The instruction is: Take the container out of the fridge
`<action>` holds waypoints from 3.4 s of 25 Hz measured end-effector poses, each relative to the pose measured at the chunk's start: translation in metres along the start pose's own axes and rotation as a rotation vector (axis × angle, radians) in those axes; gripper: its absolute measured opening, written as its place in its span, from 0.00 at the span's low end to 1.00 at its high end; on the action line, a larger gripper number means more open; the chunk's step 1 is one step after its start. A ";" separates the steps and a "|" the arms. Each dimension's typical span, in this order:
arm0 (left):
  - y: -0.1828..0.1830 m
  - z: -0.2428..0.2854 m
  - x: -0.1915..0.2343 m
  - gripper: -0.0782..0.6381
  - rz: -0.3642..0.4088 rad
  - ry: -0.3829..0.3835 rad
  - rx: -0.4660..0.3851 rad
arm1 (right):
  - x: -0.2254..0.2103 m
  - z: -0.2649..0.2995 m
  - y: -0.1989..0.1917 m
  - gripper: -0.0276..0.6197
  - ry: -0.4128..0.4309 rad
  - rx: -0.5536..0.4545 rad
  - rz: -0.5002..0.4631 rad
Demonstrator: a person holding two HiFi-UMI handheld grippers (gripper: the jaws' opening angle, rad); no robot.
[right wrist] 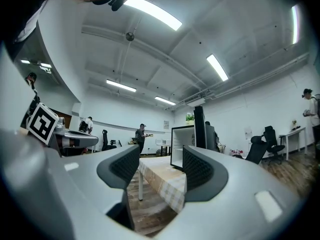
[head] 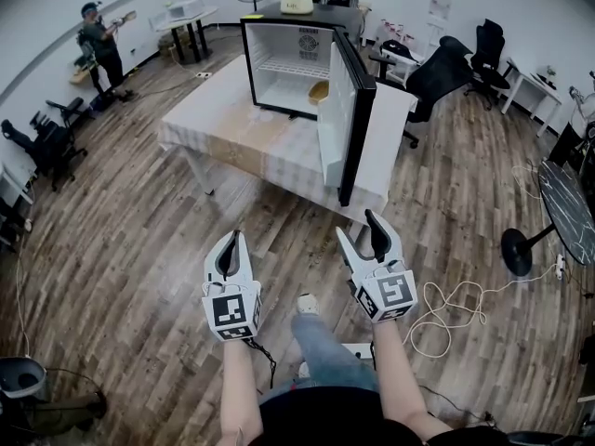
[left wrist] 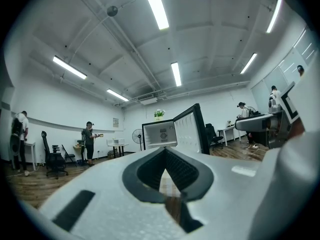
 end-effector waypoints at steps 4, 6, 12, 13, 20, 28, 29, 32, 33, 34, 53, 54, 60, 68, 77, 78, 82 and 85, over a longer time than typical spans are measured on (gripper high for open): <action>0.005 0.020 0.011 0.12 0.009 0.007 -0.020 | -0.003 0.027 0.004 0.45 0.015 -0.023 -0.010; 0.004 0.033 0.020 0.12 0.018 0.014 -0.026 | -0.004 0.047 0.003 0.45 0.027 -0.033 -0.018; -0.005 0.090 0.058 0.12 0.020 0.049 -0.048 | -0.013 0.124 -0.004 0.45 0.052 -0.063 -0.035; -0.009 0.104 0.065 0.12 0.023 0.051 -0.046 | -0.017 0.141 -0.006 0.45 0.053 -0.070 -0.034; -0.042 0.237 0.114 0.12 0.053 0.052 0.000 | -0.041 0.290 -0.024 0.45 0.052 -0.099 0.026; -0.052 0.406 0.146 0.12 0.032 -0.020 0.045 | -0.106 0.438 -0.045 0.45 -0.010 -0.052 0.067; -0.052 0.423 0.147 0.12 0.029 -0.032 0.046 | -0.112 0.451 -0.046 0.45 -0.015 -0.048 0.070; -0.051 0.466 0.147 0.12 0.018 -0.062 0.038 | -0.127 0.479 -0.052 0.45 -0.032 -0.032 0.062; -0.051 0.478 0.146 0.12 0.015 -0.073 0.035 | -0.131 0.486 -0.055 0.45 -0.036 -0.024 0.056; -0.051 0.488 0.145 0.12 0.014 -0.084 0.034 | -0.135 0.492 -0.058 0.45 -0.039 -0.015 0.053; -0.044 0.633 0.116 0.12 -0.003 -0.308 0.018 | -0.194 0.570 -0.101 0.45 -0.158 0.278 -0.264; -0.046 0.638 0.116 0.12 -0.007 -0.315 0.019 | -0.196 0.575 -0.107 0.45 -0.156 0.316 -0.292; -0.062 0.661 0.124 0.12 -0.030 -0.321 0.045 | -0.205 0.603 -0.152 0.45 -0.104 0.556 -0.478; -0.072 0.682 0.141 0.12 -0.049 -0.291 0.059 | -0.214 0.643 -0.200 0.45 -0.025 0.790 -0.712; -0.085 0.685 0.156 0.12 -0.056 -0.270 0.085 | -0.257 0.651 -0.257 0.44 -0.038 1.057 -0.787; -0.086 0.685 0.157 0.12 -0.056 -0.270 0.087 | -0.262 0.651 -0.261 0.44 -0.044 1.078 -0.792; -0.092 0.688 0.157 0.12 -0.061 -0.271 0.096 | -0.278 0.648 -0.279 0.44 -0.065 1.174 -0.793; -0.095 0.690 0.154 0.12 -0.062 -0.278 0.102 | -0.284 0.646 -0.293 0.42 -0.070 1.259 -0.786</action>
Point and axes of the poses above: the fingertips, and each gripper's own axes: z forward along the fingers, x to its left, y out of its top, the point moved 1 cm from there along -z, backward along the fingers
